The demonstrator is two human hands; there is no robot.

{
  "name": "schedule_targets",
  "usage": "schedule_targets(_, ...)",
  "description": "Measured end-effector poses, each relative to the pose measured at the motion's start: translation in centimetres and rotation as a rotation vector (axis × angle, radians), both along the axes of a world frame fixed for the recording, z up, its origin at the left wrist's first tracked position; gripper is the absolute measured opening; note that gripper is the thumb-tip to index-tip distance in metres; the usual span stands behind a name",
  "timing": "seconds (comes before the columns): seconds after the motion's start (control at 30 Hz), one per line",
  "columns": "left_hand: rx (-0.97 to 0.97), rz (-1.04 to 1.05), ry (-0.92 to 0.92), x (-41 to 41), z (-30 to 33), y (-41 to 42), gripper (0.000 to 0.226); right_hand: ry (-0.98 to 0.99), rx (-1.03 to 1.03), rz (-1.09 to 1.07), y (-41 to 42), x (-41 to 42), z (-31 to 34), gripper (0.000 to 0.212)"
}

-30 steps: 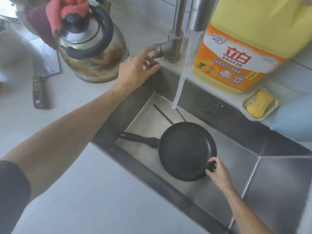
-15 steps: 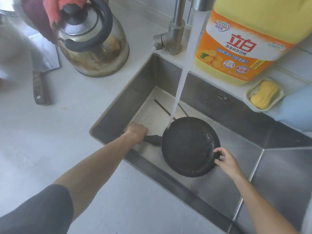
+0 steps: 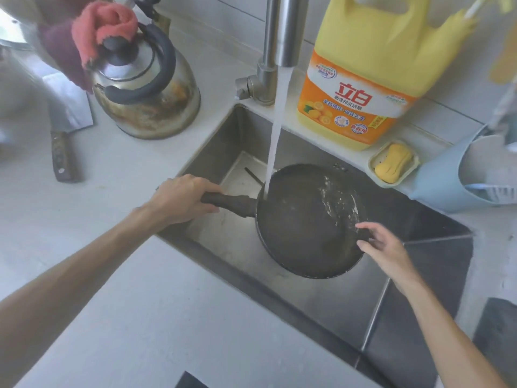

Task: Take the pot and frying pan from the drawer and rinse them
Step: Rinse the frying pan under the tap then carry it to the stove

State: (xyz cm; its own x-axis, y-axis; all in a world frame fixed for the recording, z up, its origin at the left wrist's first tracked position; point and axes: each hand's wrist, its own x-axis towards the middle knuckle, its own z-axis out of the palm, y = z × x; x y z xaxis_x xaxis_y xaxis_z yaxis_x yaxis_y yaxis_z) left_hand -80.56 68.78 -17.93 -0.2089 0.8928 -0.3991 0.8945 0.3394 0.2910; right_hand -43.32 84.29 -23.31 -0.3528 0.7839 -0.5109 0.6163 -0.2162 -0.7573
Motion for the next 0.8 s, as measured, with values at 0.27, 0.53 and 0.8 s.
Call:
schedule_targets(0.27,0.047,0.190,0.023,-4.0,2.3,-4.4,0.025,0.095,0.022,0.177,0.6,-4.9,3.7,0.039)
schedule_targets(0.53,0.386,0.078,0.169,-4.4,3.9,-6.1,0.026,0.107,-0.030,0.182,-0.9,-6.7,2.1,0.044)
schedule_targets(0.8,0.222,0.141,0.069,-4.6,4.5,-5.5,0.024,0.031,-0.024,0.188,-1.4,-6.3,1.8,0.038)
